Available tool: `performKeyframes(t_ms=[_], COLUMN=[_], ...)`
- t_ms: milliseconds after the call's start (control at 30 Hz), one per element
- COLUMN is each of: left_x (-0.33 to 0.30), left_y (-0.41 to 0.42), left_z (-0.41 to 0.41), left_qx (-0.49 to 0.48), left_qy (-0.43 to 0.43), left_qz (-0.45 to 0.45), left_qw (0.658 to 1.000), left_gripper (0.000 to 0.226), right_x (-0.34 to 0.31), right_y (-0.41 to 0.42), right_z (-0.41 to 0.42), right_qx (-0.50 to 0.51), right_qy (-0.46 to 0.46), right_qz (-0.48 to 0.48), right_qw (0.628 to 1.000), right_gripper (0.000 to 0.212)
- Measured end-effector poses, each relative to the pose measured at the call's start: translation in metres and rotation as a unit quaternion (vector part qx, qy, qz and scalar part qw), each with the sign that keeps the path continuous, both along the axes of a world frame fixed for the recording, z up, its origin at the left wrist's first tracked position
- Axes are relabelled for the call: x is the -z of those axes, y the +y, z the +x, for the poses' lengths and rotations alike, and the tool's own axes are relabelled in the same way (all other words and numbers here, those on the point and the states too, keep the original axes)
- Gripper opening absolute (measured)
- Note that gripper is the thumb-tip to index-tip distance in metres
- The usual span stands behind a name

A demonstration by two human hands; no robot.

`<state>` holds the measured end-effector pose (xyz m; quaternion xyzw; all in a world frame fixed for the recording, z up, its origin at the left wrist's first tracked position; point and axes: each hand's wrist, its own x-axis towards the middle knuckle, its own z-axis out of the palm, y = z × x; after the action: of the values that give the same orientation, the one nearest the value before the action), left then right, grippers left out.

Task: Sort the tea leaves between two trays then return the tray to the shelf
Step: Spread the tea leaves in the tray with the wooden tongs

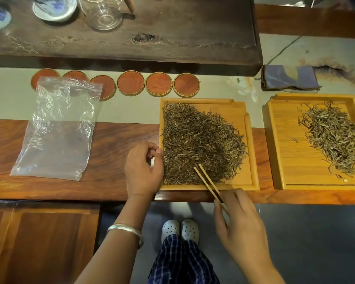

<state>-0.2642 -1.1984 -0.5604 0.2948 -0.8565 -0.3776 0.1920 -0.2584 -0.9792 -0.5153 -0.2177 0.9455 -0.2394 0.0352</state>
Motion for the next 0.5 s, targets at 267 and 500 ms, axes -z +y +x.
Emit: performKeyframes(t_ms=[267,500], left_x=[0.001,-0.001], left_y=[0.001,0.001], left_z=[-0.001,-0.001], left_qx=[-0.002,-0.001], left_qy=[0.0,-0.003], left_qz=[0.004,-0.002], left_qw=[1.0,1.0], left_gripper=[0.006,0.008], right_x=[0.001,0.001], right_y=[-0.011,-0.002], right_z=[-0.001,0.0], right_qx=[-0.032,0.014], right_qy=[0.004,0.005], right_qz=[-0.016,-0.025], right_qw=[0.999,1.0], right_gripper=[0.007,0.011])
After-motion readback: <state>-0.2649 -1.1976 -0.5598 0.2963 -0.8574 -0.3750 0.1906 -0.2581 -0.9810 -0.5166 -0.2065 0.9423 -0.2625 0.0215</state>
